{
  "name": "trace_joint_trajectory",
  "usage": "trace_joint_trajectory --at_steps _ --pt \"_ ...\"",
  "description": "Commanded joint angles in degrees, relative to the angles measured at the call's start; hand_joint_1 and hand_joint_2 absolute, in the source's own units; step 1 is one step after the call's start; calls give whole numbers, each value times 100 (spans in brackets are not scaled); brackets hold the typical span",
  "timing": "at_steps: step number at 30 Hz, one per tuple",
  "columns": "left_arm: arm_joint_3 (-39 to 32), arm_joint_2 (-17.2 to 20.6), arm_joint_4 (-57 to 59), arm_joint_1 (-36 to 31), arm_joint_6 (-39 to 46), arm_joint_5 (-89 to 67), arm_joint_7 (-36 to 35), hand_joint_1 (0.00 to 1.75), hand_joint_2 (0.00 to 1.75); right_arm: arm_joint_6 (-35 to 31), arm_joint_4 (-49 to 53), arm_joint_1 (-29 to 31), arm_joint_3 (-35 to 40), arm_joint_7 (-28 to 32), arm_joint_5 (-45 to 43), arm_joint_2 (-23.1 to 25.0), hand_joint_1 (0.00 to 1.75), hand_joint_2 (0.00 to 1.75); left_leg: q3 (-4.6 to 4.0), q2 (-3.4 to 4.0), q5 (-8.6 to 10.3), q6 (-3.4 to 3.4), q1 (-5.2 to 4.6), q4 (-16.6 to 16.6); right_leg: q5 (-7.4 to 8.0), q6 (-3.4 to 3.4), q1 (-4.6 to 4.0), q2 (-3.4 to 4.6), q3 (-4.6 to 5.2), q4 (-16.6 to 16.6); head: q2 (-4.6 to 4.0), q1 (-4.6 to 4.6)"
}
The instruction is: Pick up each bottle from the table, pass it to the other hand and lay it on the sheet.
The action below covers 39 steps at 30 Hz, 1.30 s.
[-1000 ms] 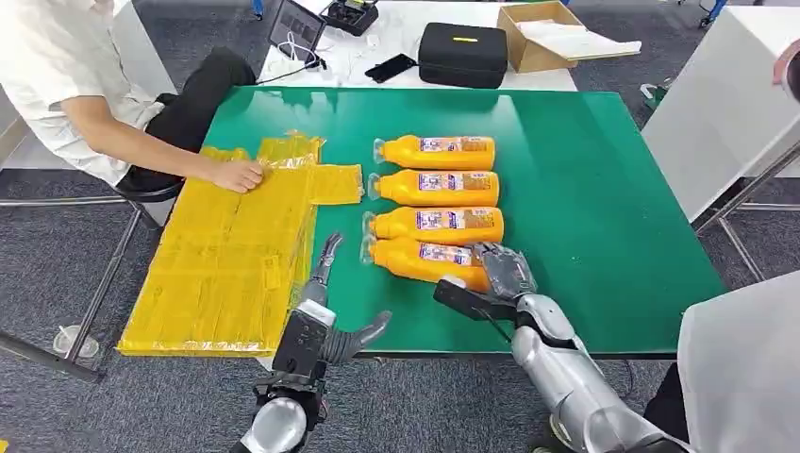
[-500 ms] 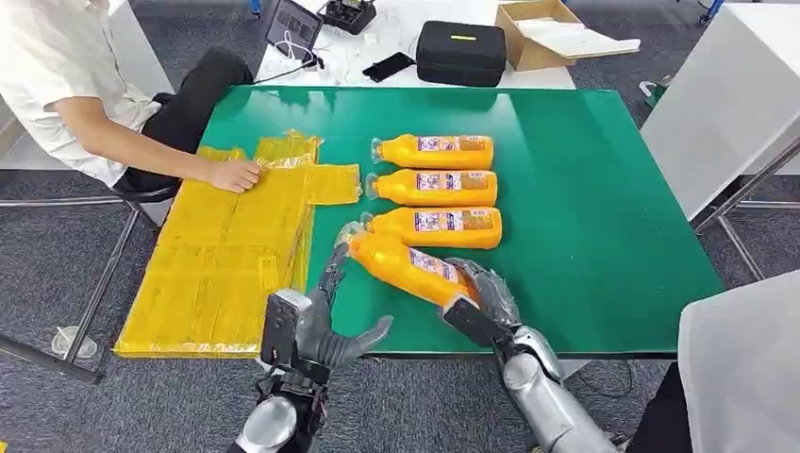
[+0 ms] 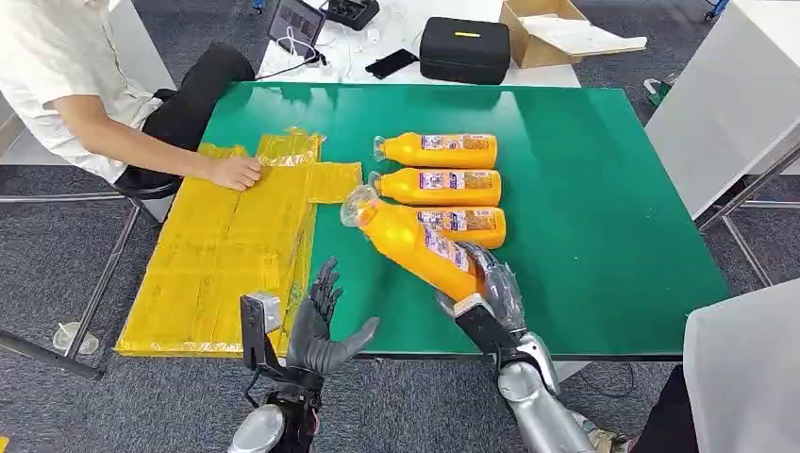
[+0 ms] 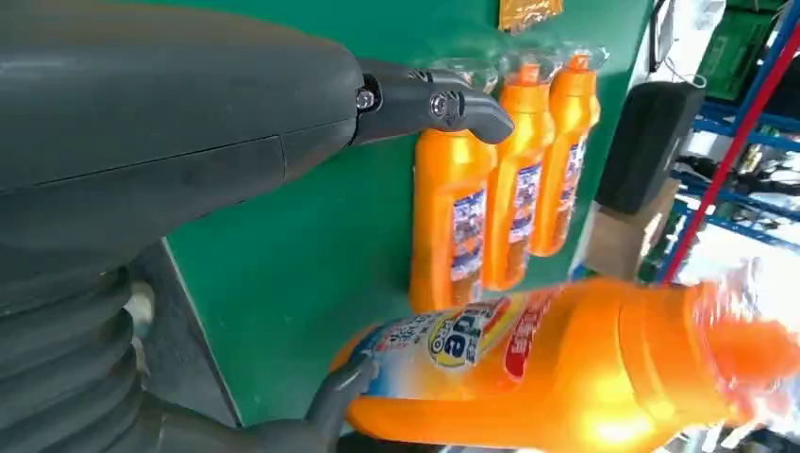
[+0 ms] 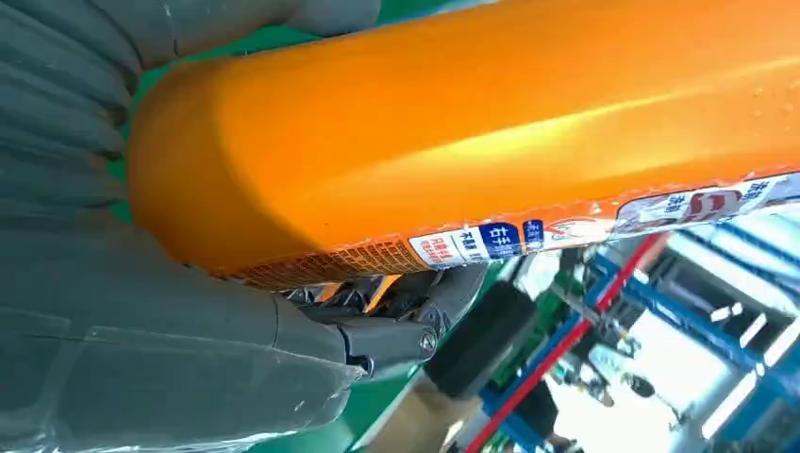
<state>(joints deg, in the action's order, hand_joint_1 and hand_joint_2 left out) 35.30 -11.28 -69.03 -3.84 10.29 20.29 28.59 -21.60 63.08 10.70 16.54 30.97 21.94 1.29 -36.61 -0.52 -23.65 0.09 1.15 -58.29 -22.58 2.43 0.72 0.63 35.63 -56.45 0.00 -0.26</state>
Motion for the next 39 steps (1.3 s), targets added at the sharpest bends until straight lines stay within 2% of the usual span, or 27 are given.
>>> trace_joint_trajectory --at_steps 1,6,8,12,26,32,39 --pt "-94 194 -377 27 -62 643 18 0 175 -201 -74 103 -74 57 -193 145 175 175 20 11 -8 4 -3 3 -7 -10 0 3 -15 -1 0 0" --pt "-75 190 -387 -127 -463 1009 -80 0 175 -49 -562 397 385 16 67 214 175 175 30 22 -11 6 -4 2 -7 -11 0 11 -21 -1 0 0" --pt "-62 169 -339 -226 -798 1298 -250 0 175 12 -978 612 760 37 311 308 175 175 7 17 -3 2 0 2 2 -6 -2 12 -4 2 0 0" --pt "-14 133 -258 -348 -861 1305 -263 0 175 -62 -1277 759 1065 100 485 440 175 175 16 20 -5 2 1 3 0 -10 -4 12 -10 2 2 0" --pt "-152 0 181 -594 -1137 1705 -336 0 175 112 -1214 909 1569 121 469 571 171 175 3 9 0 3 1 2 -1 -7 -3 2 -1 0 0 2" --pt "-237 -45 267 -700 -1130 1764 -228 0 175 236 -971 841 1770 119 324 590 175 175 13 8 -3 5 -1 2 -6 -9 -2 -1 -7 -2 0 2" --pt "-441 -174 251 -900 -664 1525 88 0 175 443 -720 847 2046 13 207 592 173 175 9 5 -2 5 0 1 -7 -8 -3 -4 -5 -2 0 2"
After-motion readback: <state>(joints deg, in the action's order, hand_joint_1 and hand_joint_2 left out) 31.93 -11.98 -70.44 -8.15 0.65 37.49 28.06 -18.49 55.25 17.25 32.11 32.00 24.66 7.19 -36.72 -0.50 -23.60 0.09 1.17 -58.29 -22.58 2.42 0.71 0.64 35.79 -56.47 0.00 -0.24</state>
